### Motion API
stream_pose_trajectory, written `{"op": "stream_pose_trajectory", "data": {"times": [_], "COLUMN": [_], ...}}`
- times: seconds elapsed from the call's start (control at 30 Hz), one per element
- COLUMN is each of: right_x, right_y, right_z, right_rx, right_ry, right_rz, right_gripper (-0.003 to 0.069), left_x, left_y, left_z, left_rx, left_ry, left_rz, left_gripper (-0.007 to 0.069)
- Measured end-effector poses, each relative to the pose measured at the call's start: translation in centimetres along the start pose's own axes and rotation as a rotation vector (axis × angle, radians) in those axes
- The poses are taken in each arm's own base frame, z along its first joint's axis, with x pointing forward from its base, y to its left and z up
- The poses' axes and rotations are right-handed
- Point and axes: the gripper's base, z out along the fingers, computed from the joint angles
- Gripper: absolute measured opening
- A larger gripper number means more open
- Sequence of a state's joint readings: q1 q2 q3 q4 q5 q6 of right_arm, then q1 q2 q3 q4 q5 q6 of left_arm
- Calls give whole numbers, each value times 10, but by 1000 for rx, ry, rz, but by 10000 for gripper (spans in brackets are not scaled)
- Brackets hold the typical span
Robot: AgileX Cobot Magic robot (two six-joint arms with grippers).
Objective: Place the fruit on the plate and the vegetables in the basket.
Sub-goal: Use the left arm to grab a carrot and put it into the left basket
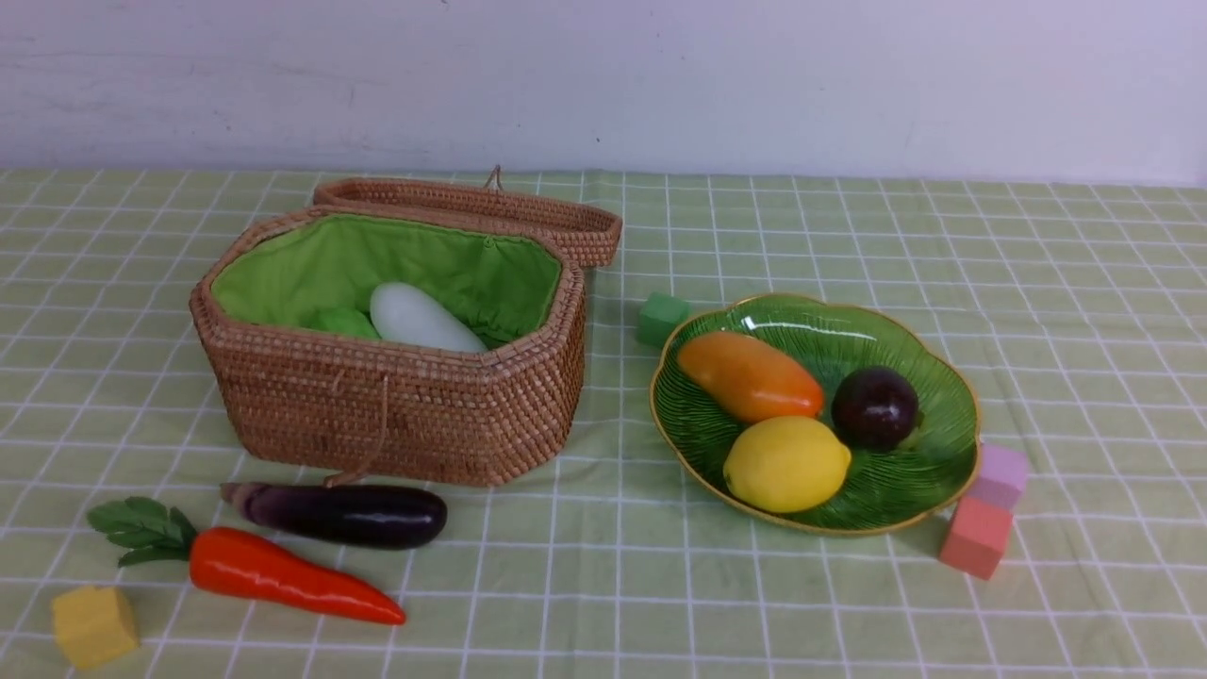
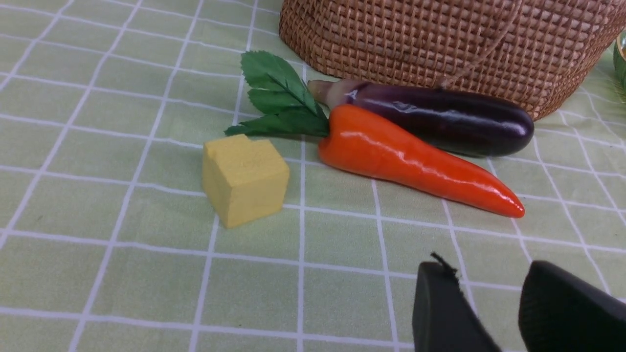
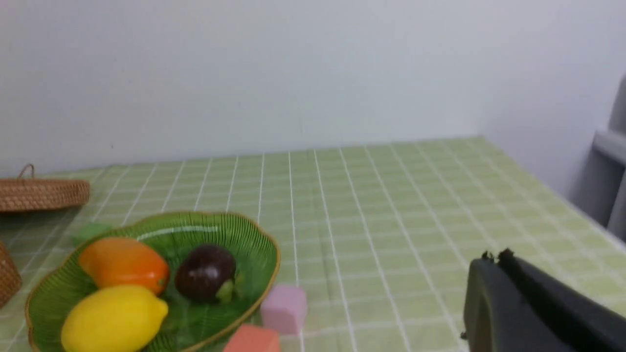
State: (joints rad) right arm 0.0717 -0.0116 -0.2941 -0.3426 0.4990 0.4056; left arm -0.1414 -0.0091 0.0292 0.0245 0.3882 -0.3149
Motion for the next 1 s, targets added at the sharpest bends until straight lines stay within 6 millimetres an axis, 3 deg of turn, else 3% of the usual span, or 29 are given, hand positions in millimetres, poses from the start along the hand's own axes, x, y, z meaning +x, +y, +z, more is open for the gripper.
{"op": "stream_pose_trajectory", "data": {"times": [0.2, 0.43, 1.0], "right_x": [49, 83, 93], "right_y": [-2, -6, 7], "right_z": [17, 25, 27], "right_rx": [32, 56, -99], "right_ry": [146, 241, 235], "right_rz": [87, 47, -35], "right_gripper": [11, 20, 29], "left_x": [0, 0, 0], "left_y": [0, 0, 0], "left_z": [0, 0, 0], "left_rx": [0, 0, 0], "left_ry": [0, 0, 0], "left_rz": [0, 0, 0], "left_gripper": [238, 238, 238]}}
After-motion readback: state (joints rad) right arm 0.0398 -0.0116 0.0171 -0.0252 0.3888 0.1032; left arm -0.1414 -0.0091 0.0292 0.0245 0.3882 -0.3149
